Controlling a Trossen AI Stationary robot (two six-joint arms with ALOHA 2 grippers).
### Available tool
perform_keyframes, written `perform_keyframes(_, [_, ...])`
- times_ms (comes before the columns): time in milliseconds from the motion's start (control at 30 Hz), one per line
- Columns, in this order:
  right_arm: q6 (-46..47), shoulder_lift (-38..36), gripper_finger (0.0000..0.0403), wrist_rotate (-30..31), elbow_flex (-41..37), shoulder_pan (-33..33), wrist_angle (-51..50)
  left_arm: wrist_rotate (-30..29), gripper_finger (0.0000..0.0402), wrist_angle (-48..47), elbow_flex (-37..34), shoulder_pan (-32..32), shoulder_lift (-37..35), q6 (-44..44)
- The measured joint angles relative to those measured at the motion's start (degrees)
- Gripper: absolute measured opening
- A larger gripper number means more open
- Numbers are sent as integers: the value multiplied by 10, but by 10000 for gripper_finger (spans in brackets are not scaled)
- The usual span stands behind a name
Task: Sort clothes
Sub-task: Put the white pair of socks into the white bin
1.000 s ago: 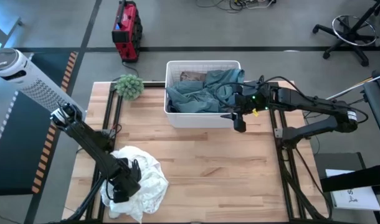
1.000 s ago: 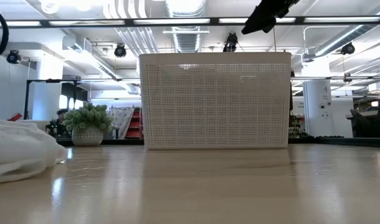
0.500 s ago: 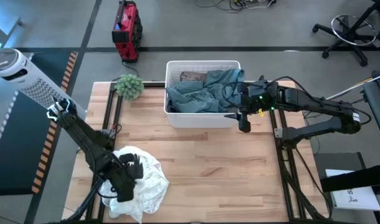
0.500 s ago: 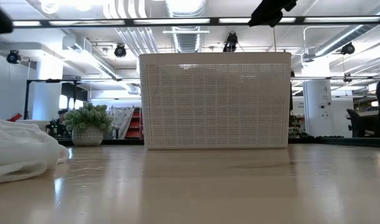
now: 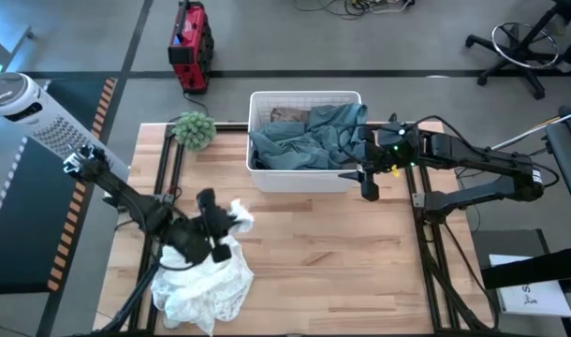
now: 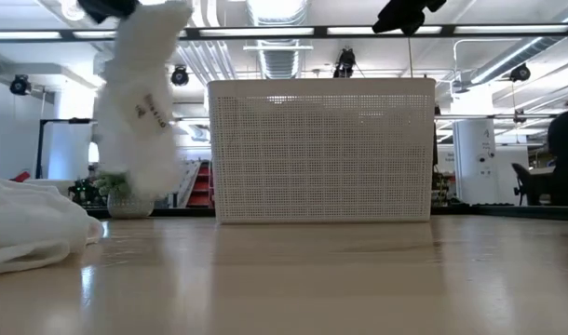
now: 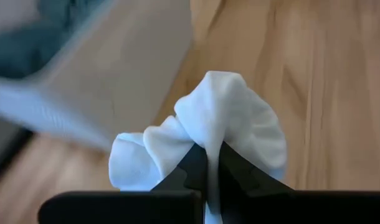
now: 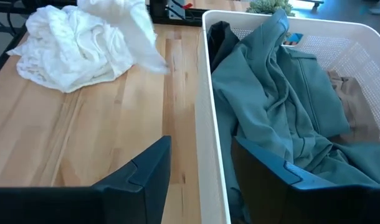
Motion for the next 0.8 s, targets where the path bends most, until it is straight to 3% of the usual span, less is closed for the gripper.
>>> perform_keyframes(200, [1,0,144,0,0,0,0,4,2,130,0,95,-36,212])
perform_keyframes(267, [0,0,142,0,0,0,0,35,2,172,0,134,-53,274])
perform_keyframes(500, [-1,0,141,0,0,0,1,263,1,353,0,309,-81,436])
perform_keyframes(800, [-1,0,135,0,0,0,2,492,1,455,0,562,-45,463])
